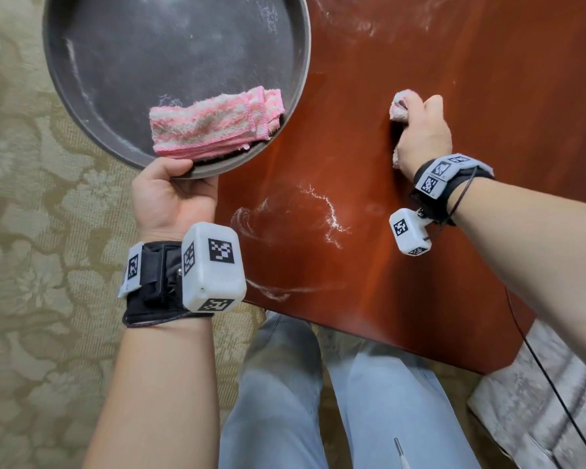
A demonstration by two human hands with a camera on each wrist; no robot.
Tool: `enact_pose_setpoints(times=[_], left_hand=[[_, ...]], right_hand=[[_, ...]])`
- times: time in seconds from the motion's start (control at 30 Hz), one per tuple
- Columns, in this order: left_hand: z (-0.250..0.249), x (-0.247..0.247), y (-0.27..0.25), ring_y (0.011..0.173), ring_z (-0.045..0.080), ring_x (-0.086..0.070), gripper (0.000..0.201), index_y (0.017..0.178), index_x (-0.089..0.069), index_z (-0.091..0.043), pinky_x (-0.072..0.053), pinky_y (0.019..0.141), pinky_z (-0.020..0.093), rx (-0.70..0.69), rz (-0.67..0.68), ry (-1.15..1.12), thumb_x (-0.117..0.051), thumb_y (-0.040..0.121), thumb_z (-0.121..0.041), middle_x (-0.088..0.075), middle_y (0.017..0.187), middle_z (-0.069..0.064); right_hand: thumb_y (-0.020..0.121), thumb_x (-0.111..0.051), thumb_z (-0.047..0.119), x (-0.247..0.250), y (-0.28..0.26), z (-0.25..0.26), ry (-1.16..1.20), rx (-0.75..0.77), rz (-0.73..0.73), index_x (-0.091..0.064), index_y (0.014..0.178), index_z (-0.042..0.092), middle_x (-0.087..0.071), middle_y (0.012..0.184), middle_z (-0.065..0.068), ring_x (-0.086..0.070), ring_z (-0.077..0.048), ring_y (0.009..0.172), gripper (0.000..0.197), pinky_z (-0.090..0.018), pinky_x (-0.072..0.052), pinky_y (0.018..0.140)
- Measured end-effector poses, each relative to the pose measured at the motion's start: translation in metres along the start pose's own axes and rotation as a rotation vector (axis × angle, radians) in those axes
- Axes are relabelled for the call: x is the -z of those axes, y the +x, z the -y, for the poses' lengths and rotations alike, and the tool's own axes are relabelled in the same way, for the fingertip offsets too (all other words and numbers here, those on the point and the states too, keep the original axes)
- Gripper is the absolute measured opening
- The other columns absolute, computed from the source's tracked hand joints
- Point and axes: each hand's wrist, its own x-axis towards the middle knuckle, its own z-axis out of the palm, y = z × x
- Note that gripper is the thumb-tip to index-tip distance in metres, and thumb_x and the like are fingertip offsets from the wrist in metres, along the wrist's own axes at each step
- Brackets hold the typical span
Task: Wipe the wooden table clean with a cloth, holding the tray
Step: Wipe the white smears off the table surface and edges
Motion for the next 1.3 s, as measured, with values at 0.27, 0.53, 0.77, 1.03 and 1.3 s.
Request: enact_pose_setpoints(times=[0.27,0.53,0.77,1.03,1.3], left_hand=[[-0.011,0.012,0.006,0.105,0.041,-0.062,0.045,0.1,-0.059,0.007,-0.046,0.106,0.047,-0.003,-0.021,-0.025,-0.039,0.06,0.011,-0.063,0.107,0.023],[-0.022,0.025,0.001,0.095,0.038,-0.066,0.044,0.099,-0.06,0.005,-0.05,0.101,0.044,-0.006,0.007,-0.021,-0.041,0.06,0.01,-0.065,0.099,0.02],[-0.036,0.04,-0.016,0.086,0.036,-0.069,0.038,0.092,-0.06,0.005,-0.048,0.103,0.044,-0.008,0.03,0.024,-0.04,0.06,0.01,-0.068,0.089,0.018],[-0.036,0.041,-0.043,0.094,0.037,-0.067,0.044,0.1,-0.059,0.005,-0.046,0.107,0.044,0.017,0.095,0.092,-0.04,0.061,0.011,-0.066,0.101,0.02],[0.032,0.01,-0.068,0.095,0.039,-0.07,0.054,0.106,-0.059,0.007,-0.053,0.097,0.044,0.146,0.188,0.197,-0.045,0.054,0.014,-0.069,0.102,0.022]], right_hand=[[0.073,-0.043,0.001,-0.018,-0.007,0.022,-0.093,0.122,0.08,-0.045,0.13,0.017,-0.04,0.106,-0.013,-0.038,-0.026,0.076,0.059,-0.035,-0.035,0.062],[0.081,-0.04,0.011,-0.039,-0.044,0.051,-0.089,0.251,0.142,-0.043,0.123,0.025,-0.031,0.094,0.001,-0.042,-0.024,0.077,0.044,-0.032,-0.037,0.065],[0.076,-0.047,0.003,-0.066,-0.109,0.077,-0.091,0.416,0.297,-0.047,0.12,0.027,-0.038,0.098,-0.002,-0.045,-0.024,0.086,0.05,-0.04,-0.048,0.066],[0.083,-0.043,0.008,-0.054,-0.128,0.08,0.064,0.317,0.183,-0.05,0.122,0.032,-0.038,0.097,-0.002,-0.045,-0.022,0.076,0.046,-0.033,-0.041,0.062],[0.091,-0.036,0.001,-0.011,-0.157,-0.015,0.256,-0.081,-0.079,-0.05,0.134,0.028,-0.038,0.099,0.0,-0.044,-0.011,0.053,0.052,-0.009,-0.035,0.052]])
